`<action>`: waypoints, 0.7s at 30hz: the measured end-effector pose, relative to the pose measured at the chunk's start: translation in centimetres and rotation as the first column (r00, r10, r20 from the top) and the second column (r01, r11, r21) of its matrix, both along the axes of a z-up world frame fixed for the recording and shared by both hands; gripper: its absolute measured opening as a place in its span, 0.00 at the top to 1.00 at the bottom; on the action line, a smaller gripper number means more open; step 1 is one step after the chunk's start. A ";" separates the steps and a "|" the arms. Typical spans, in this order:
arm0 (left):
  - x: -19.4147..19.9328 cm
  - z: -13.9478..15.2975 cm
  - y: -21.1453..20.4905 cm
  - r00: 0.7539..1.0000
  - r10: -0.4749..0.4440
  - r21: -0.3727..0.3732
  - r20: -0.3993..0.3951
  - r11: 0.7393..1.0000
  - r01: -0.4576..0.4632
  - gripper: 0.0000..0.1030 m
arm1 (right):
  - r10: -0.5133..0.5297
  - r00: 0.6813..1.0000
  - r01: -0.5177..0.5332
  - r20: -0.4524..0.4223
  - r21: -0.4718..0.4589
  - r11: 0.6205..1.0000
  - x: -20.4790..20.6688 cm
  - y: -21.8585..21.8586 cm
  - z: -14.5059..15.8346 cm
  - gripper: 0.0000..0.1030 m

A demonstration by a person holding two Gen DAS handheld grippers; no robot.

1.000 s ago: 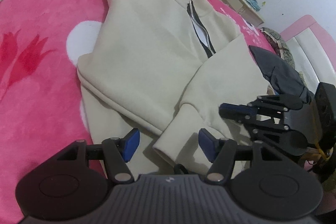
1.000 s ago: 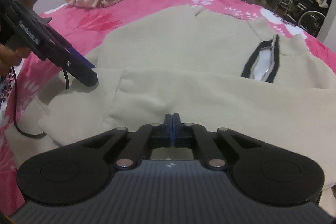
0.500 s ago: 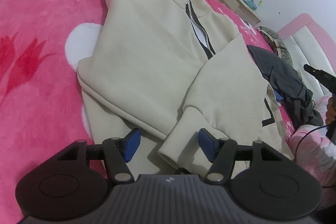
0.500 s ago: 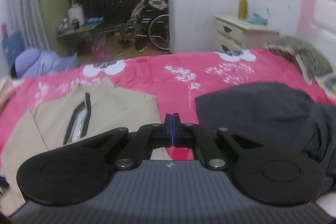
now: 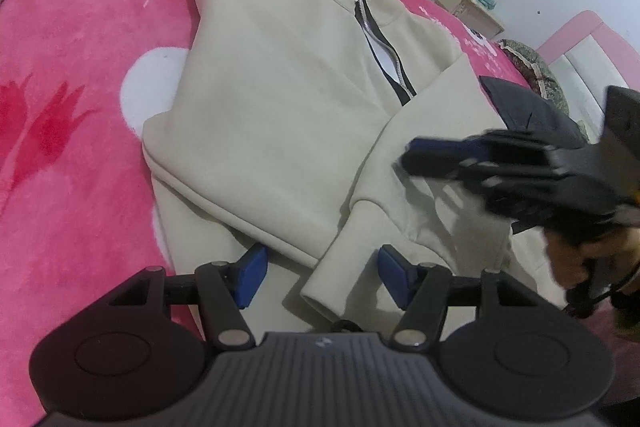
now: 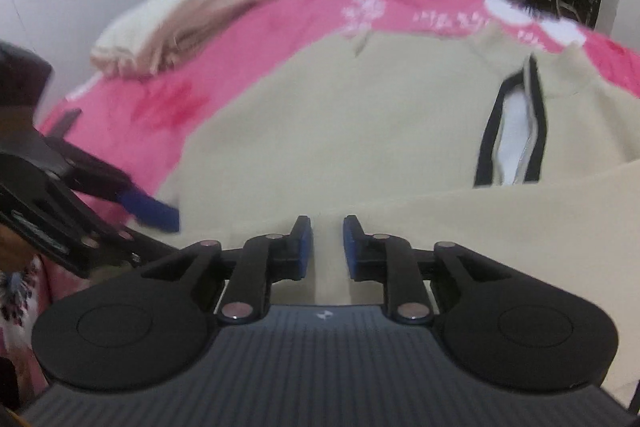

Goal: Fold clothes

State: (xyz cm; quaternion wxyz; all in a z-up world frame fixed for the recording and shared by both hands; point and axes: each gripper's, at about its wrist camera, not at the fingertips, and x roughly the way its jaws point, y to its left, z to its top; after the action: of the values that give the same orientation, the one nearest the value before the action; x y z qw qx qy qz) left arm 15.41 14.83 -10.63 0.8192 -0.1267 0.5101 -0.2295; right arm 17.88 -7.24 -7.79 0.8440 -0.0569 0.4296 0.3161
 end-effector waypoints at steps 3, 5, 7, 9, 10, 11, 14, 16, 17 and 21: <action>0.1 -0.3 0.3 1.000 -0.007 -0.014 -0.001 1.000 0.007 0.39 | 0.002 1.000 -0.003 -0.020 -0.016 1.000 0.2 0.2 -0.5 0.81; 0.2 -0.5 0.4 1.000 -0.009 -0.026 -0.005 1.000 0.009 0.39 | 0.005 1.000 -0.005 -0.017 -0.013 1.000 -0.1 0.1 -0.5 0.81; 0.4 -0.6 0.5 1.000 -0.010 -0.037 -0.007 0.999 0.010 0.39 | 0.016 1.000 -0.016 -0.011 -0.016 1.000 -0.4 0.2 -0.5 0.81; 0.5 -0.8 0.6 1.000 -0.013 -0.044 -0.006 0.999 0.012 0.39 | 0.030 1.000 -0.030 0.010 -0.032 0.999 -0.5 0.8 -0.6 0.81; 0.5 -0.8 0.6 1.000 -0.014 -0.045 -0.005 0.999 0.014 0.39 | 0.039 0.999 -0.038 0.021 -0.031 0.999 -0.8 0.8 -0.3 0.81; 0.5 -0.8 0.5 1.000 -0.016 -0.047 -0.004 0.999 0.015 0.39 | 0.048 0.998 -0.047 0.030 -0.029 0.998 -1.0 0.9 0.0 0.81; 0.5 -0.9 0.5 1.000 -0.018 -0.050 -0.002 0.999 0.018 0.39 | 0.080 0.997 -0.079 0.022 -0.039 0.996 -1.6 1.3 -0.1 0.81; 0.6 -0.9 0.5 1.000 -0.019 -0.051 -0.002 0.999 0.019 0.39 | 0.089 0.996 -0.088 0.009 -0.057 0.994 -1.7 1.5 -0.9 0.81; 0.6 -1.0 0.5 1.000 -0.018 -0.051 -0.003 0.999 0.018 0.39 | 0.088 0.996 -0.087 0.012 -0.059 0.994 -1.7 1.5 -1.1 0.82; 0.6 -0.9 0.3 1.000 -0.023 -0.043 0.003 0.999 0.023 0.39 | 0.050 0.999 -0.049 0.012 -0.047 0.998 -1.4 1.1 -1.2 0.96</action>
State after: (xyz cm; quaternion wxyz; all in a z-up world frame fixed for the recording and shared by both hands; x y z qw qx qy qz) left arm 16.04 15.15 -11.58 0.8143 -0.1380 0.5054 -0.2500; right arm 16.49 -6.17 -8.98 0.8370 -0.0892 0.4298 0.3266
